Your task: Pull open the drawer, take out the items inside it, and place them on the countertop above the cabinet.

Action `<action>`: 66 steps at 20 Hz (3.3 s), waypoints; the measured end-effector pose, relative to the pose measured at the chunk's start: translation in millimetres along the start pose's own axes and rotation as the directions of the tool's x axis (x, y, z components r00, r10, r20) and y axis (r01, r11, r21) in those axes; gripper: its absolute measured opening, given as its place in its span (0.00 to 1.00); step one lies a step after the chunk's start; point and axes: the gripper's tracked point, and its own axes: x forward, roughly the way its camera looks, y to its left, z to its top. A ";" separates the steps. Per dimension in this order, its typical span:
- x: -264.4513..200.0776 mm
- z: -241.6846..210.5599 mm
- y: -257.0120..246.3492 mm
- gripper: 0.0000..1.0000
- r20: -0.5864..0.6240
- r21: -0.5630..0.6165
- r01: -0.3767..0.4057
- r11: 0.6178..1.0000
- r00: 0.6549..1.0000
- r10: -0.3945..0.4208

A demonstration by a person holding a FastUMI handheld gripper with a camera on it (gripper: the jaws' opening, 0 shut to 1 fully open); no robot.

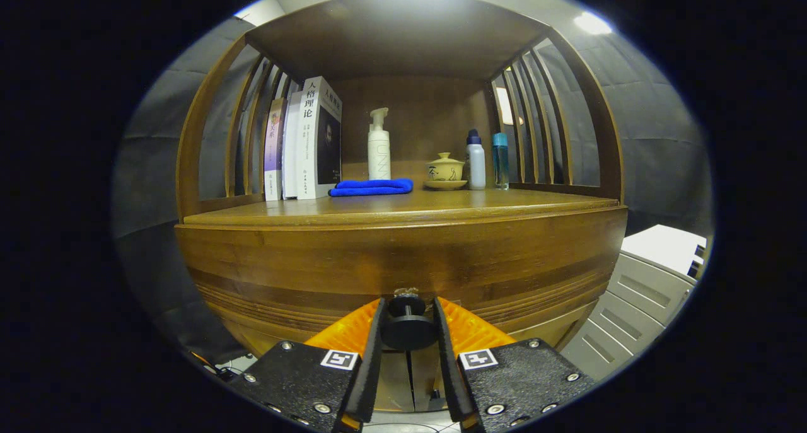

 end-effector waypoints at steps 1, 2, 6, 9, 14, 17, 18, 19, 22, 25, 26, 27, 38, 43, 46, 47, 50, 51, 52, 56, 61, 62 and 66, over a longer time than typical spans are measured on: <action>0.9 -1.6 0.7 0.43 -0.018 0.007 -0.009 1.000 1.000 0.009; 0.7 -2.3 -0.1 0.43 -0.023 0.026 -0.014 1.000 1.000 0.014; 0.4 -1.7 0.4 0.39 0.007 0.054 -0.022 0.998 1.000 0.022; 0.1 -0.7 -0.7 0.34 0.026 0.014 -0.017 1.000 1.000 0.017; -0.1 -2.6 -0.8 0.30 0.025 0.018 -0.011 1.000 1.000 0.011; -7.3 -2.7 -2.2 0.29 0.020 0.025 -0.012 1.000 1.000 0.011; -10.3 -4.1 -2.7 0.29 0.017 0.027 -0.012 1.000 1.000 0.012; -13.7 -5.0 -2.6 0.29 0.017 0.030 -0.013 0.999 1.000 0.012; -30.9 -7.8 -3.9 0.29 0.003 0.033 -0.011 0.999 1.000 0.011; -53.2 -11.1 -5.7 0.29 -0.012 0.040 -0.006 0.999 1.000 0.007; -60.8 -12.6 -5.7 0.29 -0.016 0.040 -0.006 0.999 1.000 0.007; -69.5 -13.2 -6.0 0.29 -0.019 0.037 -0.007 0.999 1.000 0.008; -143.6 -31.7 -6.6 0.29 -0.079 0.070 0.008 0.998 0.997 -0.002; -164.9 -37.0 -7.4 0.29 -0.103 0.062 0.005 0.998 0.995 0.001; -176.6 -40.3 -7.3 0.29 -0.104 0.055 0.007 0.998 0.995 -0.001; -178.6 -41.3 -6.5 0.29 -0.102 0.057 0.006 0.998 0.995 -0.001; -183.3 -42.5 -6.3 0.29 -0.114 0.080 0.013 0.997 0.993 -0.004; -184.1 -42.9 -5.6 0.29 -0.115 0.082 0.013 0.997 0.993 -0.003; -186.2 -43.3 -4.9 0.29 -0.115 0.076 0.008 0.997 0.993 0.001; -192.5 -46.6 -4.7 0.29 -0.115 0.098 0.004 0.995 0.993 0.008; -197.8 -47.0 -1.8 0.29 -0.103 0.077 -0.004 0.997 0.995 0.012; -196.6 -47.2 -2.1 0.29 -0.098 0.087 -0.006 0.996 0.995 0.014; -196.3 -47.6 -1.3 0.41 -0.090 0.109 -0.007 0.994 0.996 0.017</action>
